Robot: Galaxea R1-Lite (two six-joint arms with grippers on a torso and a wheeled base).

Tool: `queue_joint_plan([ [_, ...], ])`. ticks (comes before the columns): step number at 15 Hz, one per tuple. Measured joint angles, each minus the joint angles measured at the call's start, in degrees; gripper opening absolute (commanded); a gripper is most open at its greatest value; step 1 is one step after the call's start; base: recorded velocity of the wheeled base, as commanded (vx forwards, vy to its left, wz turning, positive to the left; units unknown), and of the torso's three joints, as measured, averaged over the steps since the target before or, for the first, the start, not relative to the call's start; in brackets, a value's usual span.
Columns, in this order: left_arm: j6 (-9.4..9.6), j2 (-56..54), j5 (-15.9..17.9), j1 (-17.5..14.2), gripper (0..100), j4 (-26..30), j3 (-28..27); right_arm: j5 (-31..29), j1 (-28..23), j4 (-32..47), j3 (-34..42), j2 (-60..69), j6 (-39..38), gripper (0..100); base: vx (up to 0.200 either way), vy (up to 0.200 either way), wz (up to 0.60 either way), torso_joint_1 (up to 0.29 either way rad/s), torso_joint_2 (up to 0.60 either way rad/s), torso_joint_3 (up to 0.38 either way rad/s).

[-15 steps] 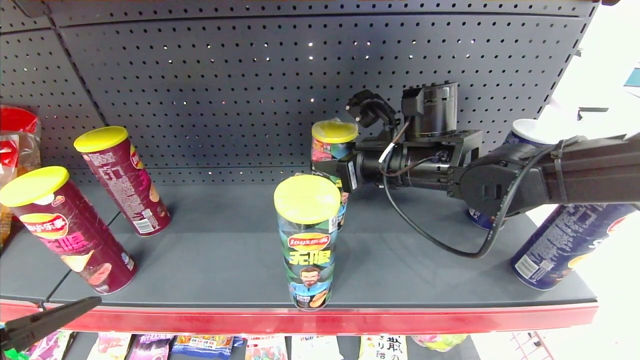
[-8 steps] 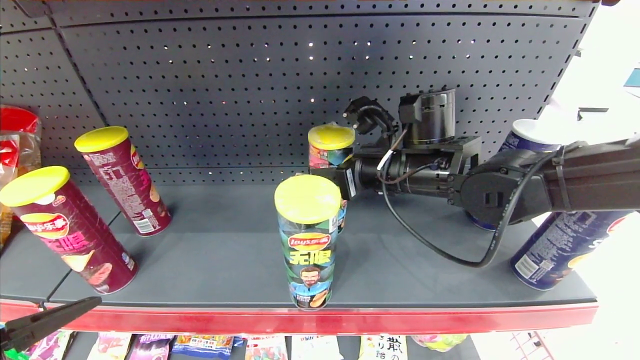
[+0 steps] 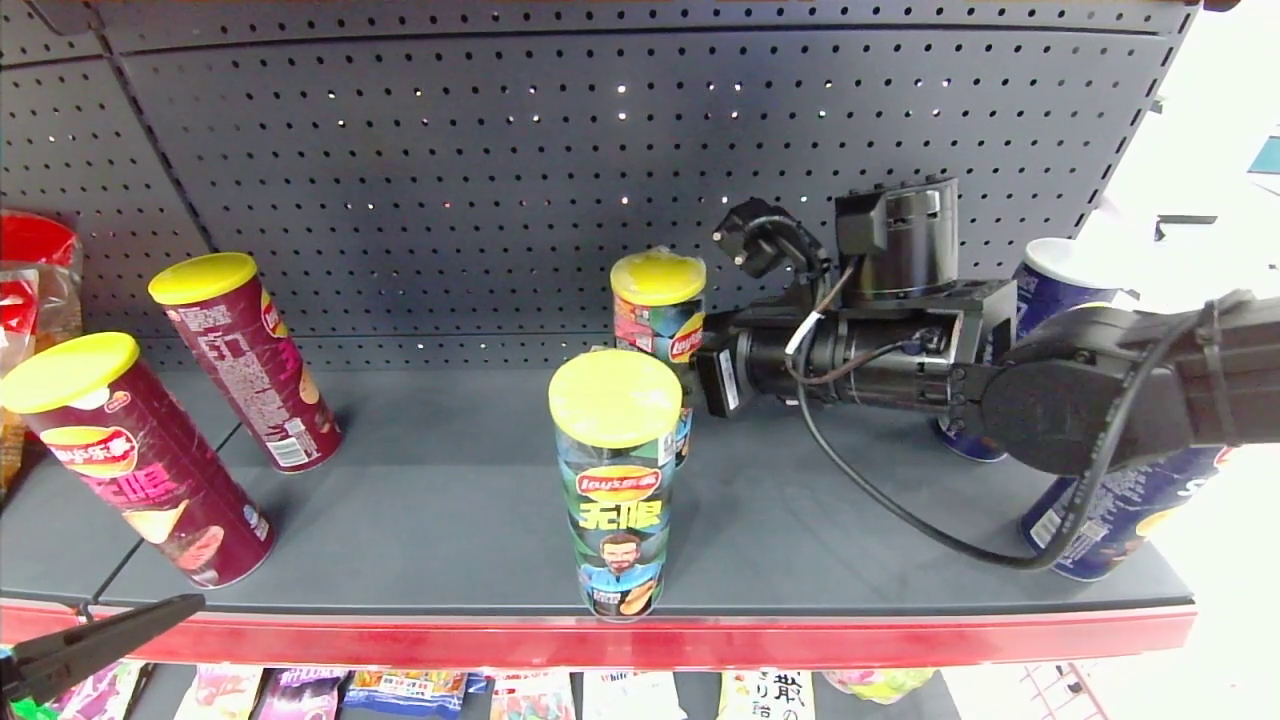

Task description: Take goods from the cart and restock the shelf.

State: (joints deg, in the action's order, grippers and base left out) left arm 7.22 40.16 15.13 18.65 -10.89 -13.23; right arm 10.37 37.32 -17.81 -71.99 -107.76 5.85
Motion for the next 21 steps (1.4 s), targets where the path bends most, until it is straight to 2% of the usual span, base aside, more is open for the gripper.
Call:
queue_joint_plan([
  [4, -0.02, 0.22, 0.0, -0.02, 100, 0.0, 0.11, -4.28, -0.06, 0.0, 7.13, 5.21, -3.74, 100, 0.0, 0.0, 0.0, 0.0, 0.0, 0.0],
  [8, 0.17, 1.9, -0.09, -0.02, 100, -0.04, -0.38, -12.36, -0.55, -0.02, 16.34, 11.68, -5.85, 100, 0.0, 0.0, 0.0, 0.0, 0.0, 0.0],
  [13, 0.37, 6.6, -0.2, -0.02, 100, -0.27, -2.65, -14.45, -0.13, -0.48, 28.68, 25.05, -7.07, 100, 0.0, 0.0, 0.0, 0.0, 0.0, 0.0],
  [14, 0.8, 7.97, -0.27, -0.02, 100, -0.38, -2.95, -14.51, 0.28, -0.48, 31.09, 29.07, -6.67, 100, 0.0, 0.0, 0.0, 0.0, 0.0, 0.0],
  [18, 5.45, 15.43, -0.38, 0.0, 100, -0.46, -5.71, -16.42, 0.72, 0.6, 41.36, 47.59, -3.28, 100, 0.0, 0.0, 0.0, 0.0, 0.0, 0.0],
  [21, 6.66, 22.58, -0.38, 0.39, 100, -0.52, -9.42, -19.9, -1.35, 9.98, 47.41, 64.94, -1.29, 100, 0.0, 0.0, 0.0, 0.0, 0.0, 0.0],
])
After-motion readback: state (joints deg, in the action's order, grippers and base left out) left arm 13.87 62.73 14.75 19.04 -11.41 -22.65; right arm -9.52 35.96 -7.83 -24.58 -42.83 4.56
